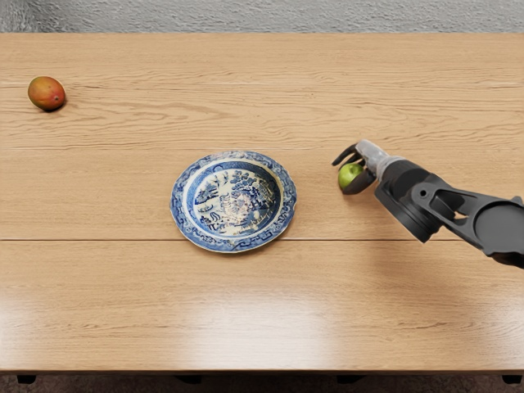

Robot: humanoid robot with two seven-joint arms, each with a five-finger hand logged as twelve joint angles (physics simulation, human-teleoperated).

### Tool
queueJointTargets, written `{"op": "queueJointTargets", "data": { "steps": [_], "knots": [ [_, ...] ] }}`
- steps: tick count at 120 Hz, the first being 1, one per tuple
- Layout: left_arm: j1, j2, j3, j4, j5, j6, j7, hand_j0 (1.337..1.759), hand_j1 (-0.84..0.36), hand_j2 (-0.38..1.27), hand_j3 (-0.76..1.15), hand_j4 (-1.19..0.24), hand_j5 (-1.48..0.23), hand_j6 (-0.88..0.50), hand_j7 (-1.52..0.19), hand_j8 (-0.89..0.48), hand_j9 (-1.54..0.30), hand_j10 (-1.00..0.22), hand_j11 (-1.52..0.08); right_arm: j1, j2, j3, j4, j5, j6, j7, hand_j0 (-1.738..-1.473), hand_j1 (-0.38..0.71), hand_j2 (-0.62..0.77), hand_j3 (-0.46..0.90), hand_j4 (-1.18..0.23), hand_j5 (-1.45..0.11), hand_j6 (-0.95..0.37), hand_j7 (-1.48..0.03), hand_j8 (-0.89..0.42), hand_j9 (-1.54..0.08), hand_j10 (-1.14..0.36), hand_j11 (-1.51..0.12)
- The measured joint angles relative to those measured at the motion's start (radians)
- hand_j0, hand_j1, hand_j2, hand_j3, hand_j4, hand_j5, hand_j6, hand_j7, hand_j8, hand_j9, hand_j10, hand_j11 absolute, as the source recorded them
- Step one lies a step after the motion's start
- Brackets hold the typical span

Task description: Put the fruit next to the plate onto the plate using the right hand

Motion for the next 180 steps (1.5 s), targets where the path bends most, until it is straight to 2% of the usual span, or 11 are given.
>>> {"op": "queueJointTargets", "data": {
  "steps": [18,20,31,40,55,68,98,119,135,158,180],
  "knots": [
    [0.0,0.0,0.0,0.0,0.0,0.0,0.0,1.658,0.35,0.0,0.0,0.0,0.0,0.0,0.0,0.0,0.0,0.0,0.0,0.0,0.0,0.0,0.001,0.005,0.005,0.0,-1.651,0.28,-0.05,0.0,-0.64,-0.7,-0.43,-0.77,-0.34,-0.71,-0.1,-0.99],
    [0.0,0.0,0.0,0.0,0.0,0.0,0.0,1.658,0.35,0.0,0.0,0.0,0.0,0.0,0.0,0.0,0.0,0.0,0.0,0.0,-0.001,0.0,0.001,0.005,0.005,0.0,-1.65,0.29,-0.05,0.0,-0.65,-0.7,-0.42,-0.78,-0.34,-0.71,-0.11,-0.96],
    [0.0,0.0,0.0,0.0,0.0,0.0,0.0,1.658,0.35,0.0,0.0,0.0,0.0,0.0,0.0,0.0,0.0,0.0,0.0,0.001,-0.003,0.0,0.002,0.009,0.008,0.002,-1.651,0.3,-0.01,0.0,-0.67,-0.74,-0.4,-0.81,-0.36,-0.67,-0.11,-0.96],
    [0.0,0.0,0.0,0.0,0.0,0.0,0.0,1.658,0.35,0.0,0.0,0.0,0.0,0.0,0.0,0.0,0.0,0.0,0.0,0.001,-0.008,0.007,0.004,0.016,0.01,0.002,-1.651,0.29,0.05,0.0,-0.67,-0.77,-0.44,-0.82,-0.36,-0.72,-0.17,-0.87],
    [0.0,0.0,0.0,0.0,0.0,0.0,0.0,1.658,0.35,0.0,0.0,0.0,0.0,0.0,0.0,0.0,0.0,0.0,0.0,0.002,-0.012,0.039,0.006,0.023,0.012,0.001,-1.653,0.28,0.12,0.0,-0.66,-0.81,-0.48,-0.84,-0.38,-0.79,-0.39,-0.86],
    [0.0,0.0,0.0,0.0,0.0,0.0,0.0,1.658,0.35,0.0,0.0,0.0,0.0,0.0,0.0,0.0,0.0,0.0,0.0,0.007,-0.015,0.073,0.021,0.026,0.02,0.001,-1.654,0.28,0.16,0.0,-0.65,-0.82,-0.51,-0.84,-0.39,-0.81,-0.46,-0.86],
    [0.0,0.0,0.0,0.0,0.0,0.0,0.0,1.658,0.35,0.0,0.0,0.0,0.0,0.0,0.0,0.0,0.0,0.0,0.0,0.007,-0.017,0.19,0.129,0.029,0.09,0.001,-1.655,0.29,0.19,0.0,-0.63,-0.85,-0.5,-0.83,-0.37,-0.84,-0.46,-0.86],
    [0.0,0.0,0.0,0.0,0.0,0.0,0.0,1.658,0.35,0.0,0.0,0.0,0.0,0.0,0.0,0.0,0.0,0.0,0.0,0.003,0.008,0.21,0.216,0.044,0.114,0.001,-1.655,0.29,0.18,0.0,-0.62,-0.84,-0.51,-0.82,-0.38,-0.83,-0.47,-0.84],
    [0.0,0.0,0.0,0.0,0.0,0.0,0.0,1.658,0.35,0.0,0.0,0.0,0.0,0.0,0.0,0.0,0.0,0.0,0.0,0.001,0.056,0.209,0.248,0.054,0.132,0.001,-1.655,0.29,0.18,0.0,-0.61,-0.84,-0.52,-0.82,-0.38,-0.83,-0.48,-0.83],
    [0.0,0.0,0.0,0.0,0.0,0.0,0.0,1.658,0.35,0.0,0.0,0.0,0.0,0.0,0.0,0.0,0.0,0.0,0.0,-0.026,0.116,0.202,0.254,0.059,0.154,0.001,-1.656,0.28,0.18,0.0,-0.6,-0.85,-0.53,-0.81,-0.38,-0.82,-0.48,-0.83],
    [0.0,0.0,0.0,0.0,0.0,0.0,0.0,1.658,0.35,0.0,0.0,0.0,0.0,0.0,0.0,0.0,0.0,0.0,0.0,-0.052,0.166,0.179,0.197,0.06,0.157,0.001,-1.656,0.29,0.18,0.0,-0.59,-0.86,-0.53,-0.81,-0.38,-0.82,-0.48,-0.82]
  ]
}}
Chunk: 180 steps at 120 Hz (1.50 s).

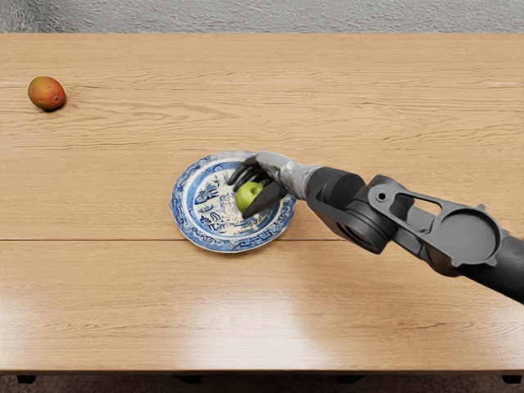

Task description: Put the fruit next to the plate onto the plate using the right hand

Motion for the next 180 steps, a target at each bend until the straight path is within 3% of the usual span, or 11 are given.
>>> {"op": "queueJointTargets", "data": {
  "steps": [24,45,69,89,103,139,180],
  "knots": [
    [0.0,0.0,0.0,0.0,0.0,0.0,0.0,1.658,0.35,0.0,0.0,0.0,0.0,0.0,0.0,0.0,0.0,0.0,0.0,-0.004,0.015,-0.008,-0.034,-0.004,0.0,0.0,-1.655,0.28,0.18,0.0,-0.6,-0.83,-0.54,-0.8,-0.39,-0.8,-0.48,-0.81],
    [0.0,0.0,0.0,0.0,0.0,0.0,0.0,1.658,0.35,0.0,0.0,0.0,0.0,0.0,0.0,0.0,0.0,0.0,0.0,0.005,0.024,-0.002,-0.052,-0.008,0.007,0.0,-1.657,-0.05,0.07,0.0,-0.28,-0.38,-0.25,-0.37,-0.19,-0.37,-0.23,-0.38],
    [0.0,0.0,0.0,0.0,0.0,0.0,0.0,1.658,0.35,0.0,0.0,0.0,0.0,0.0,0.0,0.0,0.0,0.0,0.0,-0.014,-0.024,0.188,0.026,0.04,0.239,0.0,-1.658,-0.22,0.02,0.0,-0.12,-0.17,-0.11,-0.16,-0.09,-0.16,-0.1,-0.16],
    [0.0,0.0,0.0,0.0,0.0,0.0,0.0,1.658,0.35,0.0,0.0,0.0,0.0,0.0,0.0,0.0,0.0,0.0,0.0,-0.125,-0.108,0.482,0.07,0.208,0.589,0.0,-1.658,-0.27,0.01,0.0,-0.07,-0.09,-0.07,-0.09,-0.06,-0.09,-0.06,-0.09],
    [0.0,0.0,0.0,0.0,0.0,0.0,0.0,1.658,0.35,0.0,0.0,0.0,0.0,0.0,0.0,0.0,0.0,0.0,0.0,-0.192,-0.188,0.615,0.077,0.351,0.708,0.0,-1.658,-0.29,0.0,0.0,-0.05,-0.07,-0.05,-0.07,-0.04,-0.07,-0.05,-0.07],
    [-0.003,0.0,0.0,-0.001,0.0,-0.002,0.0,1.658,0.35,0.0,0.0,0.0,0.0,0.0,0.0,0.0,0.0,0.0,0.0,-0.436,-0.295,0.894,0.064,0.546,0.763,0.0,-1.658,-0.31,0.0,0.0,-0.03,-0.04,-0.03,-0.04,-0.03,-0.04,-0.03,-0.04],
    [0.0,0.0,0.001,-0.002,0.0,-0.003,0.0,1.658,0.35,0.0,0.0,0.0,0.0,0.0,0.0,0.0,0.0,0.0,0.0,-0.602,-0.373,1.089,0.025,0.629,0.766,0.0,-1.658,-0.32,0.0,0.0,-0.03,-0.03,-0.02,-0.03,-0.02,-0.03,-0.03,-0.03]
  ]
}}
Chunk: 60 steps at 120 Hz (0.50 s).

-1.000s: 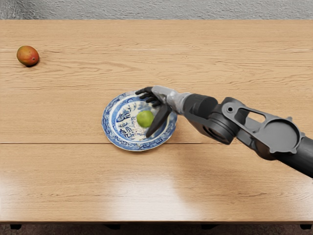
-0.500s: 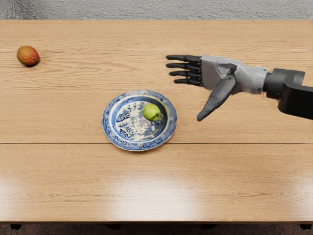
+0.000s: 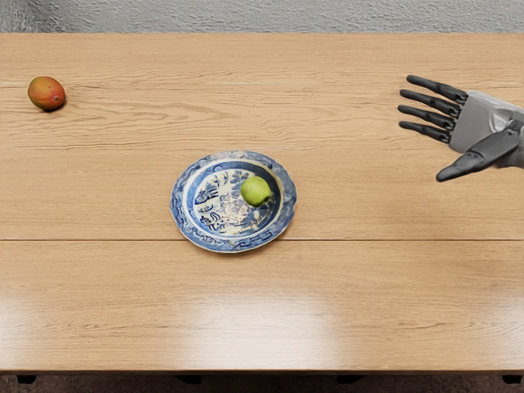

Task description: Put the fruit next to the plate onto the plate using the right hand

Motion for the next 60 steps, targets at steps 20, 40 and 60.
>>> {"op": "queueJointTargets", "data": {
  "steps": [20,40,60],
  "knots": [
    [0.0,0.0,-0.001,0.0,0.0,-0.001,0.0,1.658,0.35,0.0,0.0,0.0,0.0,0.0,0.0,0.0,0.0,0.0,0.0,-0.032,-0.011,0.045,-0.032,0.003,0.0,0.0,-1.658,-0.32,0.0,0.0,-0.02,-0.03,-0.02,-0.03,-0.02,-0.03,-0.02,-0.03],
    [0.0,0.0,-0.001,0.0,-0.001,-0.004,0.0,1.658,0.35,0.0,0.0,0.0,0.0,0.0,0.0,0.0,0.0,0.0,0.0,-0.04,-0.018,0.057,-0.053,0.004,0.0,0.0,-1.658,-0.32,0.0,0.0,-0.02,-0.03,-0.02,-0.03,-0.02,-0.03,-0.02,-0.03],
    [0.002,0.0,0.0,0.0,0.0,-0.005,0.0,1.658,0.35,0.0,0.0,0.0,0.0,0.0,0.0,0.0,0.0,0.0,0.0,-0.04,-0.018,0.059,-0.058,0.005,0.0,0.0,-1.658,-0.32,0.0,0.0,-0.02,-0.03,-0.02,-0.03,-0.02,-0.03,-0.02,-0.03]
  ]
}}
